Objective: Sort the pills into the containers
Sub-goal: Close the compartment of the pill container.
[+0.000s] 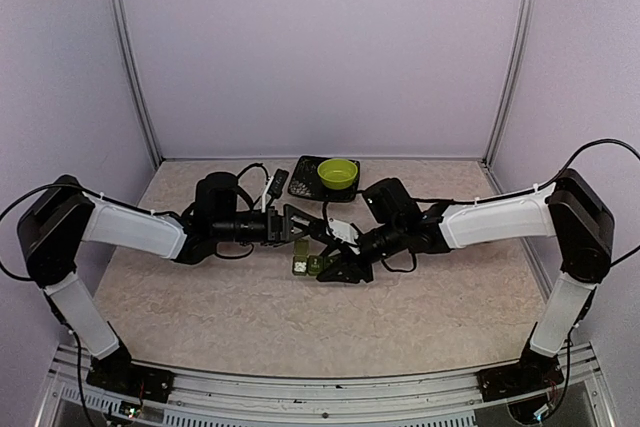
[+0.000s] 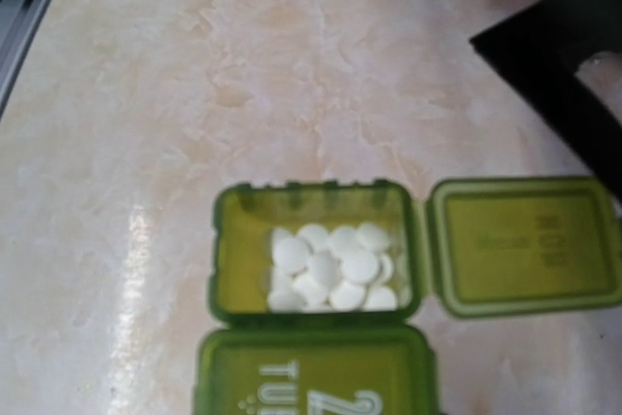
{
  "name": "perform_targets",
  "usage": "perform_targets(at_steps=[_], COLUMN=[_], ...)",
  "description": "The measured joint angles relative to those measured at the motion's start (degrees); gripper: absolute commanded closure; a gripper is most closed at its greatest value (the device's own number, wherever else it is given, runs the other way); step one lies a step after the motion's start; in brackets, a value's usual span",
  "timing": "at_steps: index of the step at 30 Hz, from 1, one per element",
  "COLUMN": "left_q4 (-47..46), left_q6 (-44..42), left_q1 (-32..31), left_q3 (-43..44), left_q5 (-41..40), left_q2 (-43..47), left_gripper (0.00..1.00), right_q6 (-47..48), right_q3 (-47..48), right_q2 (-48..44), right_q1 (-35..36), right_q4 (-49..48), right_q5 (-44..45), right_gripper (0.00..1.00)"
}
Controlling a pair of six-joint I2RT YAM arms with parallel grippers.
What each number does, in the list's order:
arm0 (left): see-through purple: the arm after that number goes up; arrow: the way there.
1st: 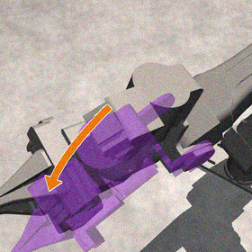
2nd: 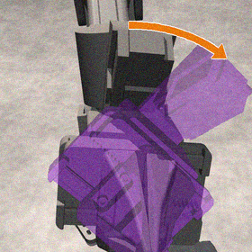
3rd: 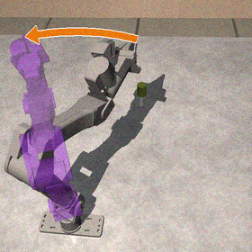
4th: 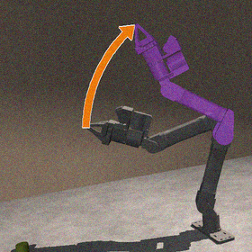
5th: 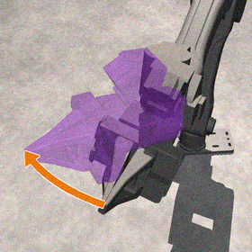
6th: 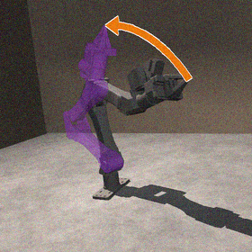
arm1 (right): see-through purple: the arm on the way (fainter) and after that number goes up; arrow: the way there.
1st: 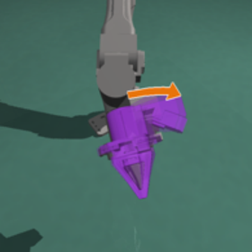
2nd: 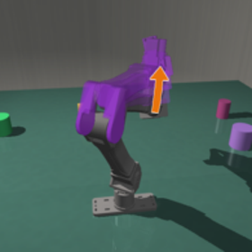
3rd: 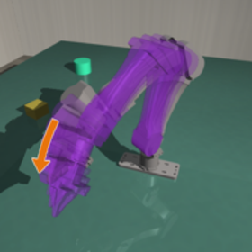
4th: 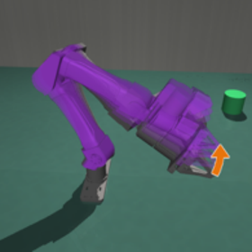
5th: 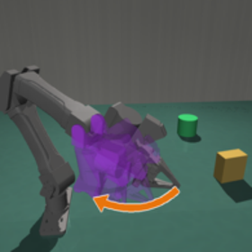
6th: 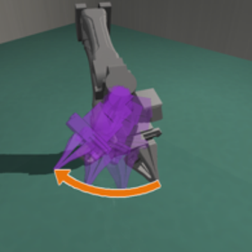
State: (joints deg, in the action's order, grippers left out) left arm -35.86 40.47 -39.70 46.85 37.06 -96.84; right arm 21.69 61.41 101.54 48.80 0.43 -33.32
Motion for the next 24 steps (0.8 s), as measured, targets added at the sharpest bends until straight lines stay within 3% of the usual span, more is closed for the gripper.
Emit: perform_targets(at_steps=[11, 24], left_q4=[1.8, 2.0], left_q6=[-1.7, -2.1], left_q1=[0.1, -1.2], left_q3=[0.0, 0.1], left_q5=[-3.3, -1.4], left_q2=[1.0, 1.0], left_gripper=[0.01, 0.01], right_q6=[-0.2, -0.2], right_q3=[-1.6, -2.4], right_q2=[-2.5, -3.5], right_q1=[0.6, 0.7], right_q4=[-0.4, -0.6], right_q5=[-1.2, 2.0], right_gripper=[0.63, 0.63])
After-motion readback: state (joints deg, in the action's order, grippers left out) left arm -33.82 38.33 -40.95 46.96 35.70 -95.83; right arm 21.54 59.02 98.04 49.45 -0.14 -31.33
